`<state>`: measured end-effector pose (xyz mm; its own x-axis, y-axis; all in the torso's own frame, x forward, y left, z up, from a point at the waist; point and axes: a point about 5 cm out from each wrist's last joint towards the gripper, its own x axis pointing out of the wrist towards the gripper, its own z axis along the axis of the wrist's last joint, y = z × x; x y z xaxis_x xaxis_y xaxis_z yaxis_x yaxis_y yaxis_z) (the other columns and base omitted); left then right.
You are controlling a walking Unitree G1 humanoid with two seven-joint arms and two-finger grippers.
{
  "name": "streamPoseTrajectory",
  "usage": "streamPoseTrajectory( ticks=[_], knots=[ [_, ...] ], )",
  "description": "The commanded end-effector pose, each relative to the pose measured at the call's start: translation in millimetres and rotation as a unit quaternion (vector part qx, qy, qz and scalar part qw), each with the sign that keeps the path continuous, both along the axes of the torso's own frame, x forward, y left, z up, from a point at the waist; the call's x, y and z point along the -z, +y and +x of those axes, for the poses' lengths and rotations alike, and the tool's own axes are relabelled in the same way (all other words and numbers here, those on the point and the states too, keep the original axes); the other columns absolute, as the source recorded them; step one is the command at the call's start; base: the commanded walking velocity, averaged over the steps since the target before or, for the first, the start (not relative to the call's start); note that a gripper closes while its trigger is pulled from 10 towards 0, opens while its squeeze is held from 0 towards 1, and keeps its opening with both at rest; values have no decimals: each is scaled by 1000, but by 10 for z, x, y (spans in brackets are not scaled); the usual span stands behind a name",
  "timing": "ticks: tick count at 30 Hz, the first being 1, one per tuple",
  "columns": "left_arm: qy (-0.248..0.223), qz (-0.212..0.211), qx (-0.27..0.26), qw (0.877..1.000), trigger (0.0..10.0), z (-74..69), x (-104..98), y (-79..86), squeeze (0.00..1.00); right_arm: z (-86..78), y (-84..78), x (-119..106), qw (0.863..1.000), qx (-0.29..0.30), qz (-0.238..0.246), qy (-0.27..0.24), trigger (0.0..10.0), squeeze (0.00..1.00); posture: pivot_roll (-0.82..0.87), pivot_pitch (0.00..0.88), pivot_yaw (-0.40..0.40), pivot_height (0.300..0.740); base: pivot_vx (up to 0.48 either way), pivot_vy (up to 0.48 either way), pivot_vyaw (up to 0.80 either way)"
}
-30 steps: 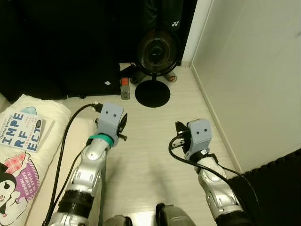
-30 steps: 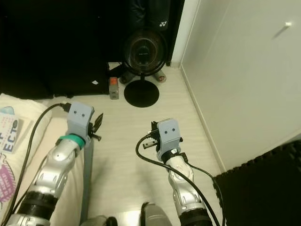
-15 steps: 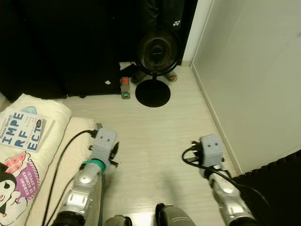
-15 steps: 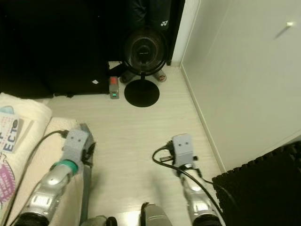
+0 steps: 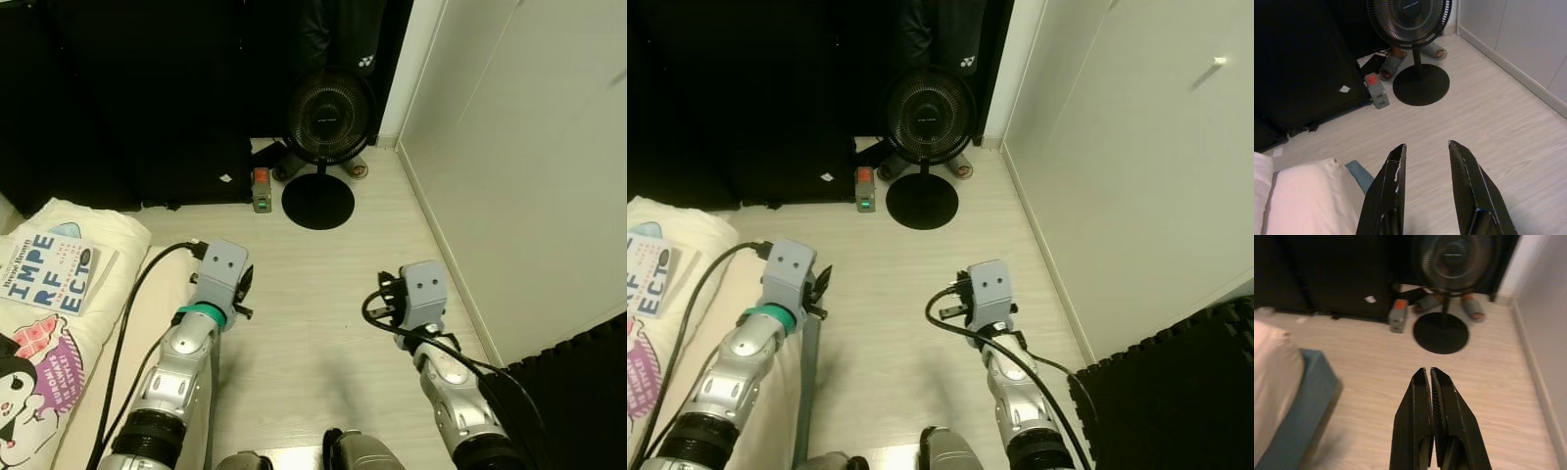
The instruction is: Clean up the room
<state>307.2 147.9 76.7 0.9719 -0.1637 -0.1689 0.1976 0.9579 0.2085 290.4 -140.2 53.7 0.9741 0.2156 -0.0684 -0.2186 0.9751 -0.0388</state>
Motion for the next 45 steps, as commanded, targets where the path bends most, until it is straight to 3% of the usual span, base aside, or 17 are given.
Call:
streamPoseTrajectory(
  ticks=[1,37,45],
  knots=[
    [11,0,9,1000,10000,-44,75,-68,0,-58,53,80,1000,-2,7,11,10000,0,-105,20,32,740,0,0,0],
    [-9,-1,3,1000,10000,-26,37,-119,0,-49,41,121,1000,-2,4,16,10000,0,-104,29,24,740,0,0,0],
    [-11,-2,3,1000,10000,-21,34,-123,0,-47,38,125,1000,-2,4,17,10000,0,-104,28,23,740,0,-437,0]
  ],
)
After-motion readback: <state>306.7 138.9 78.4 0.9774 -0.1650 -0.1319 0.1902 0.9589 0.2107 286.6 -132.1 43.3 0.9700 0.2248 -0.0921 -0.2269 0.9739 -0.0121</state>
